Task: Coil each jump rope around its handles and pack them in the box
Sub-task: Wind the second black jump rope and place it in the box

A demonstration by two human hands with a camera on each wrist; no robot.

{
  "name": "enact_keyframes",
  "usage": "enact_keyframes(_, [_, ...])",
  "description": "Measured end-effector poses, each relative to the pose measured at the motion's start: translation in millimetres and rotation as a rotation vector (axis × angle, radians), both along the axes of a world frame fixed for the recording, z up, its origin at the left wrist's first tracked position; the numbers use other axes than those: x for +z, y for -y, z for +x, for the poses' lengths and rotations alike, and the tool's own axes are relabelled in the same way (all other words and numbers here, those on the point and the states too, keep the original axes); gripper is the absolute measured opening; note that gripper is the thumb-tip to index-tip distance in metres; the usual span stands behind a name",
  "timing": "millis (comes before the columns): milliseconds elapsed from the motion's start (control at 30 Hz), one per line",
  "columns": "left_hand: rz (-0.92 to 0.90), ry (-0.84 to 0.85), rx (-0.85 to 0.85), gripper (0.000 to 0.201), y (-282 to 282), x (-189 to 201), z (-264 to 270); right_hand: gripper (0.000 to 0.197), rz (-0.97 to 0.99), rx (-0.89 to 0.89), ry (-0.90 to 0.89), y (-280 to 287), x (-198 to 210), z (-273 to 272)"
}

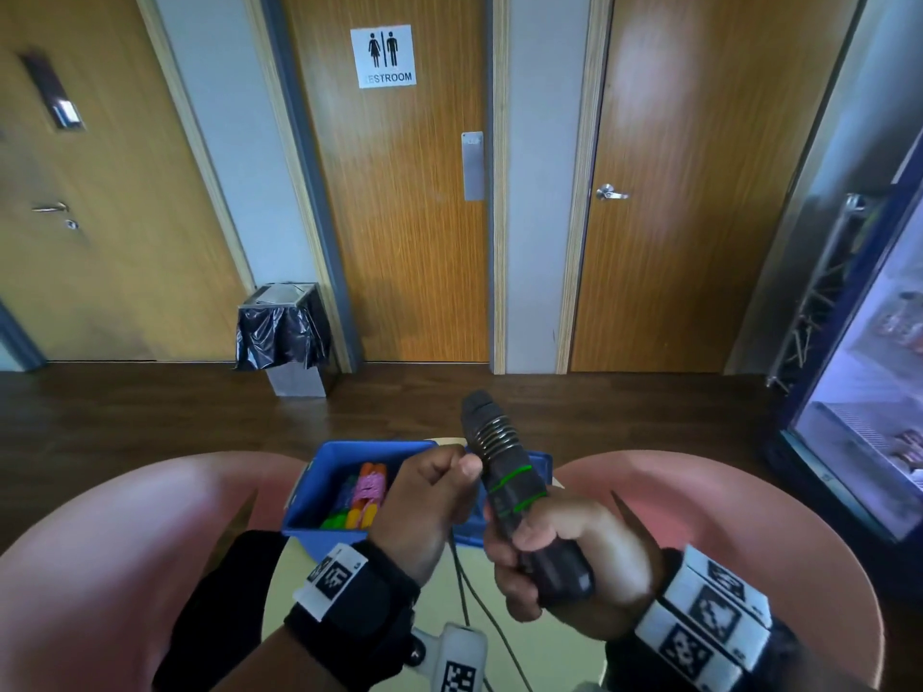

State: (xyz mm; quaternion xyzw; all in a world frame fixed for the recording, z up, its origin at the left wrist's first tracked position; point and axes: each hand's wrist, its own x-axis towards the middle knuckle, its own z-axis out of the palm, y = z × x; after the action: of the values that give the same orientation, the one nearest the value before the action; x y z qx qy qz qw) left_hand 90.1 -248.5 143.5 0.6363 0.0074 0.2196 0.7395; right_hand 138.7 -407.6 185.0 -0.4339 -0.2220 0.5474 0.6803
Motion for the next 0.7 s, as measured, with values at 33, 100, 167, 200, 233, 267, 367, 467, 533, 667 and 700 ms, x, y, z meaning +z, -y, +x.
enact_keyframes(33, [-0.037, -0.005, -0.024, 0.068, 2.3, -0.5, -0.3, 0.046, 0.033, 0.048, -0.061, 0.4, -0.8, 0.4])
enact_keyframes(100, [-0.113, -0.023, -0.091, 0.055, 8.6, 4.3, -3.0, 0.048, 0.091, 0.132, -0.150, 0.6, -0.2, 1.0])
enact_keyframes(167, [-0.126, -0.033, -0.135, 0.050, 11.3, 9.9, -5.2, 0.048, 0.155, 0.198, -0.199, 0.5, -1.5, 1.8])
enact_keyframes(200, [-0.103, -0.040, -0.138, 0.049, 11.9, 13.3, -5.7, 0.046, 0.183, 0.222, -0.212, 0.8, -2.3, 2.7])
enact_keyframes(233, [-0.078, -0.041, -0.140, 0.048, 11.4, 15.4, -6.5, 0.045, 0.200, 0.241, -0.225, 1.3, -2.7, 3.7])
enact_keyframes(267, [-0.053, -0.054, -0.140, 0.049, 9.8, 17.1, -7.0, 0.044, 0.203, 0.249, -0.233, 2.0, -3.4, 5.1])
enact_keyframes(367, [-0.034, -0.084, -0.109, 0.047, 2.4, 19.9, -7.6, 0.048, 0.004, 0.188, -0.128, -3.1, 3.2, 8.7])
enact_keyframes(467, [-0.070, -0.122, 0.060, 0.038, -4.4, 20.5, -7.8, 0.025, -0.238, -0.087, 0.253, -16.6, 16.6, 8.1])
enact_keyframes(533, [0.028, -0.171, 0.210, 0.029, -10.9, 17.9, -9.1, 0.015, -0.330, -0.247, 0.648, -26.5, 19.3, 6.1])
enact_keyframes(667, [0.066, -0.259, 0.380, 0.039, -19.6, 14.3, -12.5, 0.068, -0.722, -0.259, 1.392, -47.2, 3.9, -5.6])
enact_keyframes(700, [0.067, -0.261, 0.404, 0.033, -22.4, 13.7, -14.1, 0.066, -0.773, -0.283, 1.494, -53.9, -0.2, -7.8])
